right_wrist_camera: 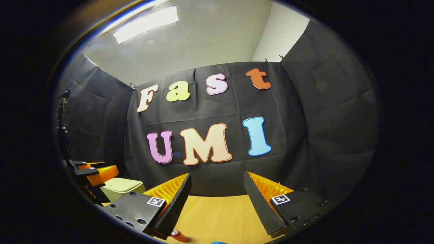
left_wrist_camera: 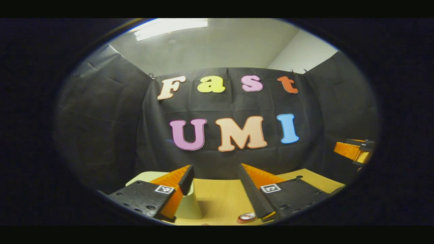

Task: Press the lid of the desktop garbage bin to open it, pick up the crumpled paper on the desktop and throw it into the bin, then pick up the pop can on the desktop and drop it into the bin, and finally close the garbage bin lid.

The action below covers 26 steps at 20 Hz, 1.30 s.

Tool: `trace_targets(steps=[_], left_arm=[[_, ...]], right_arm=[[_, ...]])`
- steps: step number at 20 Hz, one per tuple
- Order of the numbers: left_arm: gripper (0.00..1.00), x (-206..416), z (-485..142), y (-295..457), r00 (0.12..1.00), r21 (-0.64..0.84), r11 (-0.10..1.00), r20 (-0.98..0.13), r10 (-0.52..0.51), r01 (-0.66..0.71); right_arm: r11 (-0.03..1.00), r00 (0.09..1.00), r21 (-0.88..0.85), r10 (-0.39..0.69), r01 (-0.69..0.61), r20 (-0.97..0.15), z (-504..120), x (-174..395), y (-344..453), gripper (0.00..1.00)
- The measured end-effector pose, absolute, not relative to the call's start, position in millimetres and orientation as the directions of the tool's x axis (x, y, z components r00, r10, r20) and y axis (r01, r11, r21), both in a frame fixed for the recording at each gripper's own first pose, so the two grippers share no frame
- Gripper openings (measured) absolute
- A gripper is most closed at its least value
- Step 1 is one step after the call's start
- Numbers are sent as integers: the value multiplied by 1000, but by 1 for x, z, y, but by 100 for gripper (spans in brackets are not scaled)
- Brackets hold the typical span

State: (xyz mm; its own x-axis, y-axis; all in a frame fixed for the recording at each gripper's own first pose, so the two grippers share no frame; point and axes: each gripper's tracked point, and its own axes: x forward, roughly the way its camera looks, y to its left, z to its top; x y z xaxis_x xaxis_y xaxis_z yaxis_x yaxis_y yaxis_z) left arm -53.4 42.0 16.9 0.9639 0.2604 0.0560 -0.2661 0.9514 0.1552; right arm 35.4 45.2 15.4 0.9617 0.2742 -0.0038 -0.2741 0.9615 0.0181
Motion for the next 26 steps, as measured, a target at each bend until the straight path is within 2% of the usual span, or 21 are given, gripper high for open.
trace_targets(steps=[1, 5, 7, 9, 10, 13, 15, 17, 18, 21, 22, 26], left_arm=[[62, -54, 16, 47, 960, 161, 947, 53, 273, -278], [19, -62, 11, 78, 934, 159, 921, 36, 356, -357], [6, -64, 6, 87, 926, 139, 916, 22, 376, -376], [0, -64, 4, 100, 922, 143, 911, 21, 388, -386], [6, -63, 5, 110, 916, 151, 904, 30, 400, -400], [0, -66, -2, 141, 886, 173, 871, 37, 462, -461], [0, -65, -14, 159, 877, 157, 865, 11, 480, -476], [0, -65, -29, 179, 865, 147, 859, -29, 500, -491], [0, -63, -38, 187, 861, 145, 857, -51, 506, -495], [0, -62, -62, 205, 850, 148, 854, -107, 515, -499], [0, -61, -70, 209, 848, 147, 855, -127, 515, -498], [0, -65, -98, 218, 833, 130, 860, -213, 511, -494]], right_arm=[[960, 960, 22, 280, -280, -4, 16, 35, 48, 97], [955, 955, 21, 297, -297, -15, 15, 36, 61, 97], [952, 952, 15, 305, -305, -19, 14, 36, 68, 100], [950, 950, 12, 311, -311, -21, 15, 36, 76, 100], [949, 949, 13, 314, -314, -22, 15, 36, 80, 100], [951, 950, 13, 311, -310, -26, 15, 40, 91, 97], [952, 952, 8, 305, -305, -36, 12, 40, 99, 97], [954, 953, 8, 300, -300, -42, 9, 39, 109, 100], [954, 953, 6, 298, -298, -45, 7, 40, 114, 94], [956, 954, -3, 293, -294, -69, -5, 39, 125, 100], [957, 954, -3, 289, -290, -80, -8, 40, 128, 97], [961, 955, 0, 275, -276, -109, -17, 39, 134, 97]])
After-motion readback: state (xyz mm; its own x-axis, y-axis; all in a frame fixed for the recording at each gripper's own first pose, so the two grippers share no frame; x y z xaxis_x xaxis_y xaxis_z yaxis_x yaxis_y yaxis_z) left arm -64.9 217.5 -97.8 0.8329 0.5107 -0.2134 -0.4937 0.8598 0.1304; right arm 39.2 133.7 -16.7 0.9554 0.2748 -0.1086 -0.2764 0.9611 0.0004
